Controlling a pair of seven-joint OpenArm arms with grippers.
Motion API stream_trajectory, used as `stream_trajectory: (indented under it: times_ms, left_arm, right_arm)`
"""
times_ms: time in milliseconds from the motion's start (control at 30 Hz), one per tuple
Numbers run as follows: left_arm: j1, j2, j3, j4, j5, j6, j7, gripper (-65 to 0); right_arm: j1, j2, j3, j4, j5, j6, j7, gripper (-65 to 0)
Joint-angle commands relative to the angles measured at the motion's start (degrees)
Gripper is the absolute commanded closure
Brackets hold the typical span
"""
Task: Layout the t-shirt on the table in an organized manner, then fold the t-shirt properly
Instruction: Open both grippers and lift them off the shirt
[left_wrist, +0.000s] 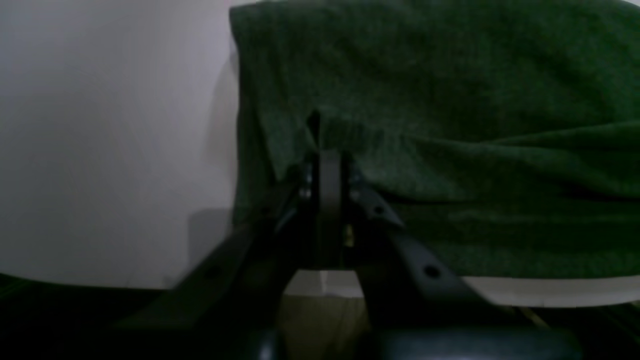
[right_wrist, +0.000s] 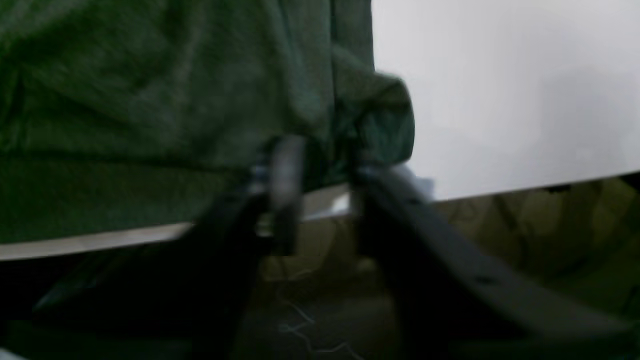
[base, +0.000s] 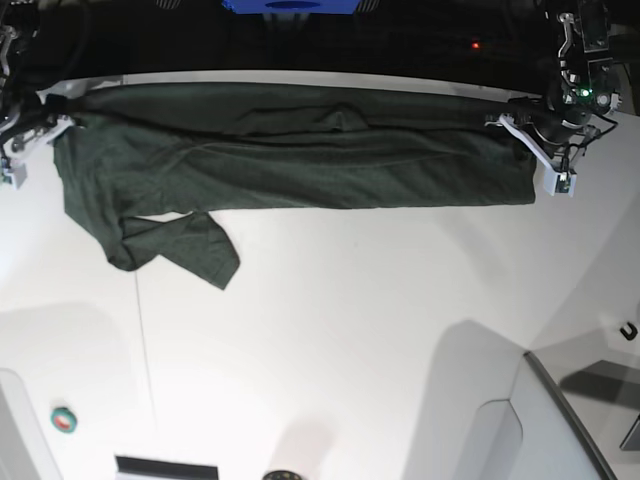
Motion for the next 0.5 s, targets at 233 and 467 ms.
stream_trajectory:
  times_ms: [233,467]
  left_arm:
    - [0.3,-0.8,-7.4,3.7,-0.1,0.1,-0.8,-43.3]
    - [-0.1,-0.7,-17.6,3.4,-0.6,0.1,-0.8,-47.2]
  right_arm:
    - [0.4,0.9,0.9,5.2,0.0,-0.1,0.5,-27.2]
    - [12.1,3.7,2.2,0.7,-0.1,0.2,1.0,-27.6]
